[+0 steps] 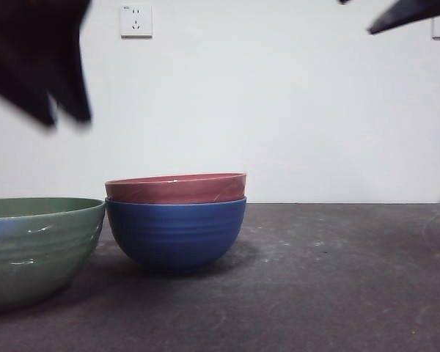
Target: Pick up the green bowl on the top,put the green bowl on the left,pick up the red bowl in the middle,put the red bowl on the right
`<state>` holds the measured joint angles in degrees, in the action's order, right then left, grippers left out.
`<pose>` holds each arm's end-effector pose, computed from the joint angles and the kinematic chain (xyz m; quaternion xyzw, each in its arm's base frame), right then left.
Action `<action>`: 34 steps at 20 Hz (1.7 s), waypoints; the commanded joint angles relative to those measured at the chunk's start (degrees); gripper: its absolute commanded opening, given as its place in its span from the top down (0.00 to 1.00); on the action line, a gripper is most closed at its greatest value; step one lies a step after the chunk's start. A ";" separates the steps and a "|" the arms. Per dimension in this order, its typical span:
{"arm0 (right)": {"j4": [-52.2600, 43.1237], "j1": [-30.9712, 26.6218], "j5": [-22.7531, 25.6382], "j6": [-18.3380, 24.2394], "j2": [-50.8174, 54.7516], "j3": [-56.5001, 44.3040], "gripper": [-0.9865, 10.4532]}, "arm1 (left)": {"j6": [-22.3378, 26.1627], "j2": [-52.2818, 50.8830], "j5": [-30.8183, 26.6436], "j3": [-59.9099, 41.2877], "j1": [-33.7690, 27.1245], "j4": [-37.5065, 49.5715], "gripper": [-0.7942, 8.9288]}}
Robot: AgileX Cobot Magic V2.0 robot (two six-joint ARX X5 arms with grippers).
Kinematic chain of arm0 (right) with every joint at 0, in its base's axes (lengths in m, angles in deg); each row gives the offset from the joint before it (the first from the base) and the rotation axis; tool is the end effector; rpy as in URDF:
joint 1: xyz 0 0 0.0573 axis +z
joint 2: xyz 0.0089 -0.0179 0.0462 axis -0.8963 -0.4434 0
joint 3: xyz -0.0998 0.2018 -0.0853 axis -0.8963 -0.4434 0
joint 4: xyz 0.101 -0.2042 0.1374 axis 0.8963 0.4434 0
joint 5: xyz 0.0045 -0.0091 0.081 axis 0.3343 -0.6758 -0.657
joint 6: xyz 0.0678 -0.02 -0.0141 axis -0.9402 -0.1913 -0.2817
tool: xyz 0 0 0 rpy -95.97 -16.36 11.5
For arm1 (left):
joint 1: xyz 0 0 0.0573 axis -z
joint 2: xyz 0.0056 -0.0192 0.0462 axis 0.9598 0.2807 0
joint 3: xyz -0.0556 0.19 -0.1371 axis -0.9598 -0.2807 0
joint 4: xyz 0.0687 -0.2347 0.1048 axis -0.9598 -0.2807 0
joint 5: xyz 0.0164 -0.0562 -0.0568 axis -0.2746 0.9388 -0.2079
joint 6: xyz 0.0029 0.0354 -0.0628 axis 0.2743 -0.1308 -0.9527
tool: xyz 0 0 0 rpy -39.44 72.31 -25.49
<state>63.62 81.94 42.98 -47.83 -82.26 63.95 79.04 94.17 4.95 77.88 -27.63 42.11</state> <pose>0.2432 0.1053 0.3096 0.0064 0.2793 0.3574 0.8912 0.1703 -0.1654 0.2456 0.1465 0.4091 -0.2666 0.8603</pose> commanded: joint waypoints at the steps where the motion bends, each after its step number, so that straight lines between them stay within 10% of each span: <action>1: 2.10 5.62 1.53 1.88 -5.57 5.31 0.65 | 0.13 -3.43 -1.03 4.02 -2.62 -2.82 0.63; 14: 15.87 31.91 14.62 13.60 -35.52 25.53 0.67 | 8.94 -16.87 0.33 11.17 -33.48 -16.22 0.63; 34: 11.85 32.61 17.73 17.20 -47.58 25.51 0.83 | 9.01 -16.87 1.07 11.17 -34.16 -18.84 0.63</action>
<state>75.48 114.62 60.60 -31.18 -128.79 89.46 87.37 77.45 6.00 89.18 -61.60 23.25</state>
